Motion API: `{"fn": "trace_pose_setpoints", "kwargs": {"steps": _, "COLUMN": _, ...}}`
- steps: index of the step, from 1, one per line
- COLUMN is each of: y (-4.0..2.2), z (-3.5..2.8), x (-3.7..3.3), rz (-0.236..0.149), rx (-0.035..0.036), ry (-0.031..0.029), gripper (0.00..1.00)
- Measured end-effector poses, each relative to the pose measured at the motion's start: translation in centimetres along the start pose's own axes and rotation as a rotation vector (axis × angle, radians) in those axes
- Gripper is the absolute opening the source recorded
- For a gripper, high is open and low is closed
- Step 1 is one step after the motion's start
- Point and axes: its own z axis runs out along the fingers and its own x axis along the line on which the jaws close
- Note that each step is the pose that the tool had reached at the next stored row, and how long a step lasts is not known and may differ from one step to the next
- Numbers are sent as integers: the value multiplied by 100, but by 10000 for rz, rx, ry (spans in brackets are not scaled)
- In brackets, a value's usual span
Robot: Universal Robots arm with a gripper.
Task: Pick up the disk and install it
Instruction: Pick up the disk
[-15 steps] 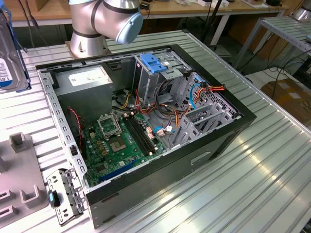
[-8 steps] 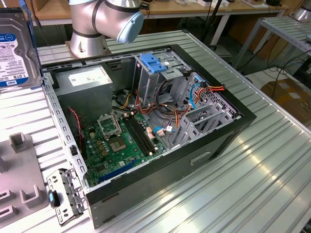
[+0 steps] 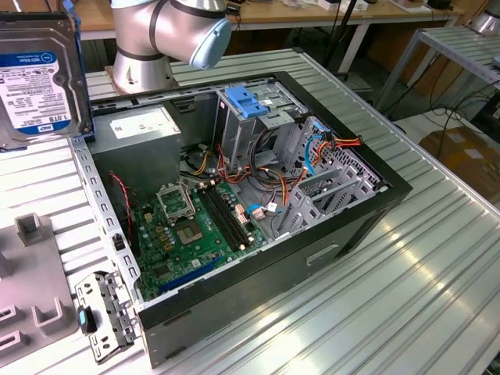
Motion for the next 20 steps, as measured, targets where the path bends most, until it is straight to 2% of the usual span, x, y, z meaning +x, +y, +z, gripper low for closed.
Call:
{"fn": "trace_pose_setpoints", "kwargs": {"steps": 16, "y": -643, "z": -9, "x": -6, "rz": -5, "rx": -98, "ry": 2, "gripper": 37}}
{"fn": "trace_pose_setpoints", "kwargs": {"steps": 20, "y": -735, "z": -10, "x": -7, "rz": -5, "rx": -98, "ry": 1, "gripper": 37}}
